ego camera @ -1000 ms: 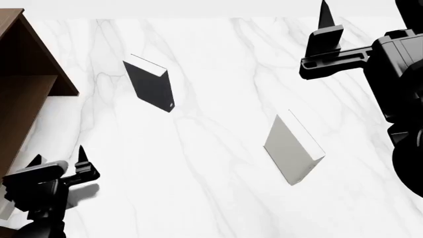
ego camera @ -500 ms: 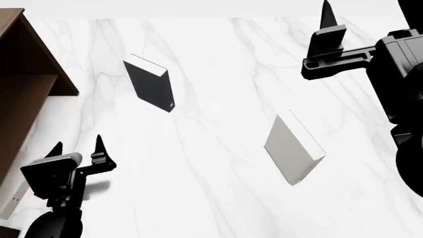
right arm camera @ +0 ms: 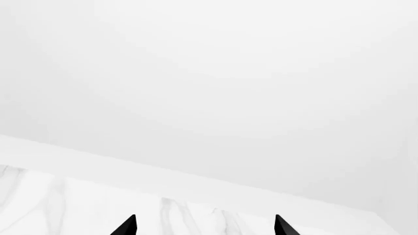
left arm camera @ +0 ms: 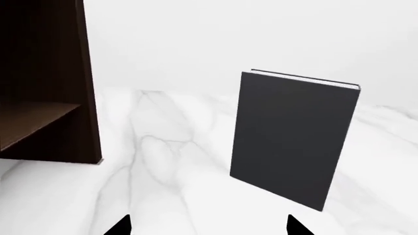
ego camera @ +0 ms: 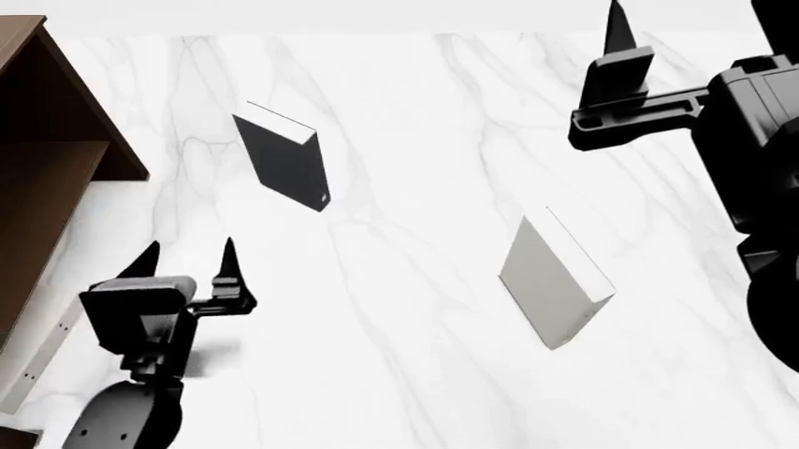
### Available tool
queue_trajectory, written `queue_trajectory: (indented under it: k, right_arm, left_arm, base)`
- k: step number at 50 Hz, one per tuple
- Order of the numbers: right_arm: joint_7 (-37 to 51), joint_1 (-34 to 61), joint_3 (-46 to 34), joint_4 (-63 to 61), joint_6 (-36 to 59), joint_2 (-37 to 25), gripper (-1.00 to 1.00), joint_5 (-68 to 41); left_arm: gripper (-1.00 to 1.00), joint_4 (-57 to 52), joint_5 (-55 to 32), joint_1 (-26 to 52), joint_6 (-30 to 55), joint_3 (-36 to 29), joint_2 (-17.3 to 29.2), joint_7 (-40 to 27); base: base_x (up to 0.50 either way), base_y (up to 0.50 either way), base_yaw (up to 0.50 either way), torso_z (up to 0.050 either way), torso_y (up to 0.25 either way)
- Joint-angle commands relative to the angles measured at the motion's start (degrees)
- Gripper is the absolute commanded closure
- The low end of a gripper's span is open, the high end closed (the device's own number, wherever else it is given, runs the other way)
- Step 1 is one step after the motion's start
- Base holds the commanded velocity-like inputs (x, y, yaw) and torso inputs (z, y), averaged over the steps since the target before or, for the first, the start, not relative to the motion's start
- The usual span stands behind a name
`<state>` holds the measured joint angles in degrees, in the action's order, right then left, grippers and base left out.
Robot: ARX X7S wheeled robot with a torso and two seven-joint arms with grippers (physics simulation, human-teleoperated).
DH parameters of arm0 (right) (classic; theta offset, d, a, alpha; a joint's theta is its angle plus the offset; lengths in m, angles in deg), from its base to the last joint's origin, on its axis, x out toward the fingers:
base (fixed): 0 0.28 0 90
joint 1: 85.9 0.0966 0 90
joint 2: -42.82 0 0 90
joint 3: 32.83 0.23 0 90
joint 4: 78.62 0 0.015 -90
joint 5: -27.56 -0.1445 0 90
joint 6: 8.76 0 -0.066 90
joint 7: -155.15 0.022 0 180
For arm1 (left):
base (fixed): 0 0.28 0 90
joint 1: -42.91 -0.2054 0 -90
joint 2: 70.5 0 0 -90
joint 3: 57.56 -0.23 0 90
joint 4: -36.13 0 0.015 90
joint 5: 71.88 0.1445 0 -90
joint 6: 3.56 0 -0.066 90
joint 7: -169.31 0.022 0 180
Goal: Pick up the book on the right and place it under the cabinet shelf.
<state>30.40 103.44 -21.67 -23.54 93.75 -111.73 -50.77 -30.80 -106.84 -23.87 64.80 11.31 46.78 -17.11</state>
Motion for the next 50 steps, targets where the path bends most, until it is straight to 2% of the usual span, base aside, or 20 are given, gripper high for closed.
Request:
queue_trajectory:
  k: [1, 6, 19, 50]
  right_arm:
    - [0.06, -0.89, -0.01, 0.1, -0.45, 0.1, -1.0, 0.51]
    - [0.07, -1.17, 0.01, 0.25, -0.59, 0.25, -1.0, 0.68]
    - [0.07, -1.84, 0.22, 0.26, -1.04, -0.08, -1.0, 0.94]
    - [0.26, -2.21, 1.01, -0.19, -1.01, -0.62, -1.0, 0.85]
  left_arm:
    - [-1.0, -15.34, 1.66, -3.25, 5.74, -1.13, 4.89, -6.26]
    - [-1.0, -22.98, 1.59, -4.06, 8.86, -1.18, 7.6, -8.95]
    - [-1.0, -34.66, 3.43, -4.54, 14.29, -2.01, 11.42, -13.49]
    - [-1.0, -46.73, 2.52, -2.47, 20.15, -1.38, 15.02, -17.22]
  base:
    - [0.0, 0.0, 0.0, 0.0, 0.0]
    - [0.0, 0.0, 0.0, 0.0, 0.0]
    - [0.0, 0.0, 0.0, 0.0, 0.006]
    - [0.0, 0.0, 0.0, 0.0, 0.116]
